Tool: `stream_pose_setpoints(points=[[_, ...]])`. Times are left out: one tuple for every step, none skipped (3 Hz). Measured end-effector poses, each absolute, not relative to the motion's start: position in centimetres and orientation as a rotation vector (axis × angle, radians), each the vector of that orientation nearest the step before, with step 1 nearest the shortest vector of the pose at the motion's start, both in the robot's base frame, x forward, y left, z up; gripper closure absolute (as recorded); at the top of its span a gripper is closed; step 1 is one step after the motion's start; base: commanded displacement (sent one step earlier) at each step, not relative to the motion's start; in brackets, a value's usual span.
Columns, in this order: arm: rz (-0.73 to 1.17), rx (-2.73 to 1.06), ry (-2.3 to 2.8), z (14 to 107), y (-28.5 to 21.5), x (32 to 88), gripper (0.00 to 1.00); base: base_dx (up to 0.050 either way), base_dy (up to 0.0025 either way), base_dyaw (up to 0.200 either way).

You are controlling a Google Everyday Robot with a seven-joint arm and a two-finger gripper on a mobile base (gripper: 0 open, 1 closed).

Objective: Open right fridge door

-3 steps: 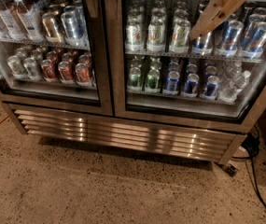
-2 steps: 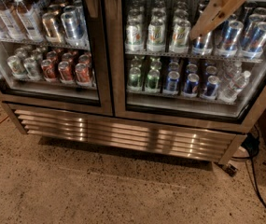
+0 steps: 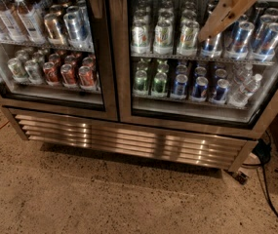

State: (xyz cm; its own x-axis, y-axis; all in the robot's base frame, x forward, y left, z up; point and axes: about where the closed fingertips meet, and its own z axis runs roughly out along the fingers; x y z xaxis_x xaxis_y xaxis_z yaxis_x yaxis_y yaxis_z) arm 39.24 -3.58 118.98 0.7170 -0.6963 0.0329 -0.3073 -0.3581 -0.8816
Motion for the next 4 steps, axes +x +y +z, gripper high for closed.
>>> stream_pose_setpoints(points=[[-0.505,-1.954,0.77,119.0,-3.6,39.2,0.0,0.0,0.0,0.0],[-0.505,-1.954,0.77,119.0,-3.6,39.2,0.0,0.0,0.0,0.0],[-0.469,-1.903,0.754,118.7,-4.3,39.5,0.0,0.0,0.0,0.0],[-0.403,-1.804,0.766,117.2,-6.3,41.0,0.0,0.0,0.0,0.0]])
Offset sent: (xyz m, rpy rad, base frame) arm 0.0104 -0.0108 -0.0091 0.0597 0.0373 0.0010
